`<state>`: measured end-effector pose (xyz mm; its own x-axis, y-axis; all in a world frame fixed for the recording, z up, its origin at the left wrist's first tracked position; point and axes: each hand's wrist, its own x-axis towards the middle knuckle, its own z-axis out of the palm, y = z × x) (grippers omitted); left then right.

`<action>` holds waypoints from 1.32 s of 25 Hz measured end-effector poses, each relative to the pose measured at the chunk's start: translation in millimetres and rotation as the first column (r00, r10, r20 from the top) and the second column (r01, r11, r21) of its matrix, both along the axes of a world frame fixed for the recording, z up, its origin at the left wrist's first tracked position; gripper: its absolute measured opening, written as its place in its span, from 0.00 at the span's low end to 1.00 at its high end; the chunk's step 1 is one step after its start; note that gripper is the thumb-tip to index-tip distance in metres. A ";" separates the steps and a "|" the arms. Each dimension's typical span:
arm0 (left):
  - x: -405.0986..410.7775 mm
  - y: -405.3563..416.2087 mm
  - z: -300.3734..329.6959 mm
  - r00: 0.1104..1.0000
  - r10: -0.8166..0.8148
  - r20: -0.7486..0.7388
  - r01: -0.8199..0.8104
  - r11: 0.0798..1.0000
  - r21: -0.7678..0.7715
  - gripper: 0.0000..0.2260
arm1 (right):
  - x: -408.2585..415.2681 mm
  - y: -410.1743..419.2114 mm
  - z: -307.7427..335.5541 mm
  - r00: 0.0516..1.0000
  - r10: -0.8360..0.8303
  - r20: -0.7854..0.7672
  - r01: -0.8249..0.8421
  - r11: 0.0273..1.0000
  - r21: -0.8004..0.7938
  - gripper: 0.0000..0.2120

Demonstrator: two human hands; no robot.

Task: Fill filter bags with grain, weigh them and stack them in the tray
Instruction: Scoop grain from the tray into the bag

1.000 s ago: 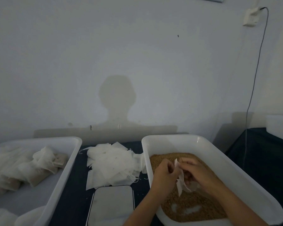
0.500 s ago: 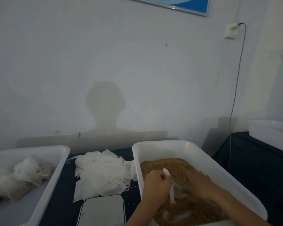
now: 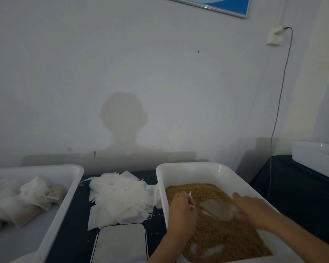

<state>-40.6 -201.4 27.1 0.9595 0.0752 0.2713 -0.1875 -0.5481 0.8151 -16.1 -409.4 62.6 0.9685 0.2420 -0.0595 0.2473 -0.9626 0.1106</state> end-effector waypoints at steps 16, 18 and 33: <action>-5.3 7.3 5.1 0.983 0.184 0.028 -0.168 0.943 -0.287 0.16 | 30.4 -1.3 13.3 0.964 0.212 -0.160 -0.218 0.976 -0.024 0.08; -4.3 7.9 4.9 0.980 0.196 0.026 -0.180 0.939 -0.292 0.16 | 37.7 12.4 2.3 0.959 0.260 -0.116 -0.261 0.965 0.004 0.07; 9.7 11.2 6.3 0.983 0.185 -0.012 -0.175 0.904 -0.391 0.09 | 21.6 -14.8 -14.5 0.973 0.222 -0.065 -0.185 0.916 0.356 0.05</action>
